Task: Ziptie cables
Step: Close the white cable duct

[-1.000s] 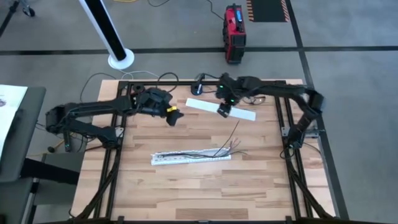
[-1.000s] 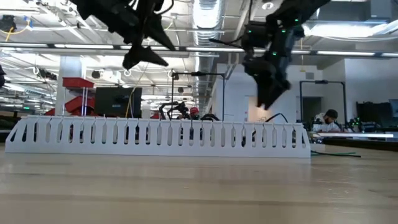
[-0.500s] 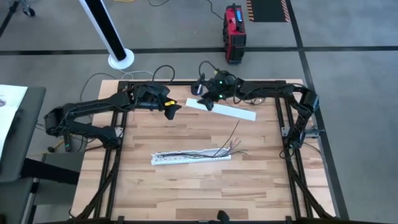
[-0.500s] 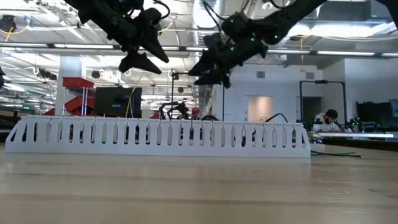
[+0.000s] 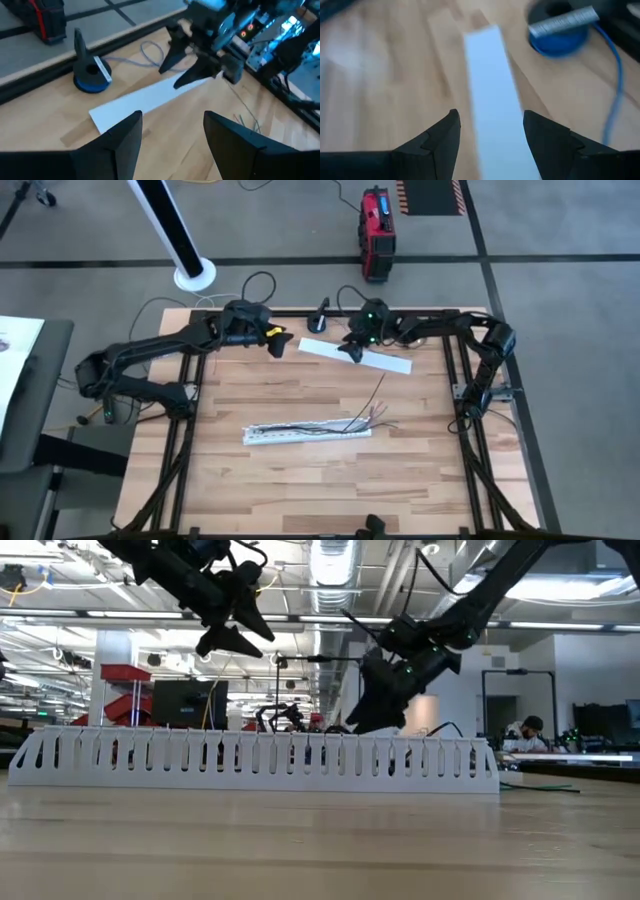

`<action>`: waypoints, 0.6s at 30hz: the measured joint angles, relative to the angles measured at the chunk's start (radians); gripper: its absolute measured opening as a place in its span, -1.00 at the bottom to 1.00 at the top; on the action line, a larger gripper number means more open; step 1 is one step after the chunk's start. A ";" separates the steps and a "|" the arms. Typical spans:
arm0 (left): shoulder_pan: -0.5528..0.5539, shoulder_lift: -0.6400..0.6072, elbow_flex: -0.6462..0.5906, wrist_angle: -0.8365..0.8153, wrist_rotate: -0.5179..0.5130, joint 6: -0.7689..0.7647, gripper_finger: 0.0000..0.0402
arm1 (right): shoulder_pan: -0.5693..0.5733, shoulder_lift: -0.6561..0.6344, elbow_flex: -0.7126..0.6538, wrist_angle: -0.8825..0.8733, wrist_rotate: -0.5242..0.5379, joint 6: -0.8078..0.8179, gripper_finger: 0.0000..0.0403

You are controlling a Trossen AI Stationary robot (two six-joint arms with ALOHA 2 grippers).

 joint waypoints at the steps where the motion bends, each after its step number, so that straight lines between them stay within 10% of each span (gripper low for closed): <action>1: 0.005 0.009 0.000 0.010 0.000 0.000 0.03 | 0.000 0.003 -0.016 0.029 0.003 0.000 0.06; 18: -0.002 0.220 0.000 0.135 0.168 -0.048 0.03 | 0.050 0.052 0.000 -0.115 0.164 -0.023 0.12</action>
